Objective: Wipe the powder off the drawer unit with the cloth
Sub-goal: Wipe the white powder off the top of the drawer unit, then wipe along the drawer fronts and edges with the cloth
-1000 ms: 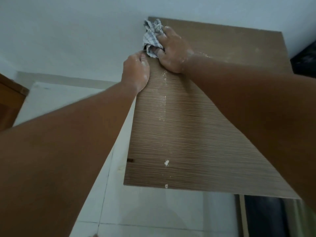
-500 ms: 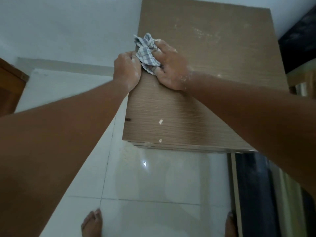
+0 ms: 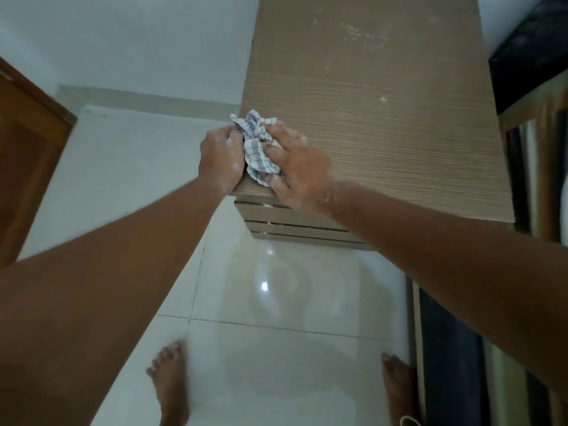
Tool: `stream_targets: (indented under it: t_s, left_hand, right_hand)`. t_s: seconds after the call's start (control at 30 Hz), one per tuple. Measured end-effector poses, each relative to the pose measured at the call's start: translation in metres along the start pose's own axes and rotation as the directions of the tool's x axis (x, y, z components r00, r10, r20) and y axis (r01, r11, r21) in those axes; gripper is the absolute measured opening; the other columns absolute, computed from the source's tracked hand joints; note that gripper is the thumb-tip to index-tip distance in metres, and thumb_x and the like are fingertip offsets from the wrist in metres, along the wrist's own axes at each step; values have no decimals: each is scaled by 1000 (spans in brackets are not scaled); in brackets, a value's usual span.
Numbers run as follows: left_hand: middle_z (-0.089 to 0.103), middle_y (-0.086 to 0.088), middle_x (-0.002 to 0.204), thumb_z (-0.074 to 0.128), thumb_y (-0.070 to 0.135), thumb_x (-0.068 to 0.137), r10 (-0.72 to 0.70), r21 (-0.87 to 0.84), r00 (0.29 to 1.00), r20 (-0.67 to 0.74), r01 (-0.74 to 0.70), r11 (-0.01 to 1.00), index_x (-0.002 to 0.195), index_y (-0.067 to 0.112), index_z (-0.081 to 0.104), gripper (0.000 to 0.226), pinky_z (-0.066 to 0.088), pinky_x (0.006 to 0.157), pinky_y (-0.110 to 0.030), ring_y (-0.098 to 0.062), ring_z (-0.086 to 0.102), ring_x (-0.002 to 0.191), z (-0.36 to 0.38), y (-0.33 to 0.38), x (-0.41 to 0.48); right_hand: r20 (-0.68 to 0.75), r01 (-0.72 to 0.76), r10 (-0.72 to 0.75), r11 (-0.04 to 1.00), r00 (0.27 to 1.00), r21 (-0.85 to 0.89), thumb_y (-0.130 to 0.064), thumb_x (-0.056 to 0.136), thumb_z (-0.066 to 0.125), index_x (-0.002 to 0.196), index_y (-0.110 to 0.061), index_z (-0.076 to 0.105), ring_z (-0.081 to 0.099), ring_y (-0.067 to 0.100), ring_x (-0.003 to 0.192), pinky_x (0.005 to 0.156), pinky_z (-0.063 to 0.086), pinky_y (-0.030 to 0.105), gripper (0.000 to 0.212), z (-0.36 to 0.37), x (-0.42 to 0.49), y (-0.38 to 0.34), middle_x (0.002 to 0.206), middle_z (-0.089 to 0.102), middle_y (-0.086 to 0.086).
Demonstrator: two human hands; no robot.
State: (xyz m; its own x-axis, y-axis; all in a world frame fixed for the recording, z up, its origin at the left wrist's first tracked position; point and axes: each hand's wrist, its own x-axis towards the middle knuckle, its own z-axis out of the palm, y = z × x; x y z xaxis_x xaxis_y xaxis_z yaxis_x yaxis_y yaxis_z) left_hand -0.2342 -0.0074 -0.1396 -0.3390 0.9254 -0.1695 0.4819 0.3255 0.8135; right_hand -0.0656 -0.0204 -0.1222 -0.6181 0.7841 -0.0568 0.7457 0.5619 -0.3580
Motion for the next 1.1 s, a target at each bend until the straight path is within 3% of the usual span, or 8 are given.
stream_targets:
  t_s: [0.17,0.47,0.67,0.77,0.83,0.93,1.03,1.1]
  left_hand:
    - [66,-6,74,42,22,95,-9,-74,1000,-20,8,997,78,10,67,32,54,71,-47,-22,59,70,1,-20,-34]
    - [69,-7,88,35,22,107,126,-109,991,-36,-129,986,102,9,71,38,43,70,-26,-20,60,80,-3,-52,-80]
    - [66,0,90,31,27,108,230,-167,966,-121,-249,954,107,6,65,40,55,78,-40,-17,61,82,10,-87,-99]
    - [71,-6,105,31,30,108,342,-158,922,-183,-371,915,124,6,63,44,58,85,-39,-20,68,95,25,-113,-102]
    - [70,-12,118,32,34,108,404,-146,881,-248,-446,883,134,7,60,47,57,92,-42,-24,68,107,35,-131,-94]
    - [69,-11,125,40,29,107,491,-139,805,-333,-557,819,137,6,59,43,57,95,-42,-17,67,113,46,-154,-81]
    - [67,8,120,50,11,103,578,-116,690,-436,-680,724,132,0,62,33,55,89,-18,11,63,104,56,-170,-74]
    - [65,16,114,54,9,101,598,-138,642,-481,-729,671,130,0,63,32,52,83,-13,17,62,96,65,-180,-67]
  right_hand:
    - [-51,33,-33,999,998,1,-29,90,66,137,-4,55,33,44,146,116,35,57,55,18,-26,-13,155,41,23]
    - [-235,-87,79,996,969,-27,4,84,72,142,-9,54,40,40,144,113,39,51,62,50,-60,-51,152,47,19]
    - [-320,9,-23,999,947,-46,8,79,73,138,-5,56,39,41,145,112,41,50,63,82,-87,-47,153,46,19]
    - [-213,50,-54,998,976,-25,4,78,77,145,-10,51,38,38,146,106,48,49,73,116,-111,-43,154,45,19]
    - [-220,93,-93,996,971,-9,1,81,71,145,-10,50,36,37,147,106,50,50,68,144,-124,-35,156,43,16]
    - [-414,135,-94,988,905,70,4,82,65,147,-12,48,30,30,152,107,51,42,68,172,-129,-22,159,39,10]
    - [-619,183,-102,981,778,67,-4,88,55,149,-14,43,28,25,153,114,41,27,62,184,-124,-20,159,38,8]
    - [-714,239,-132,970,687,50,-11,94,53,146,-12,44,33,28,151,118,36,26,53,191,-120,-22,156,41,14]
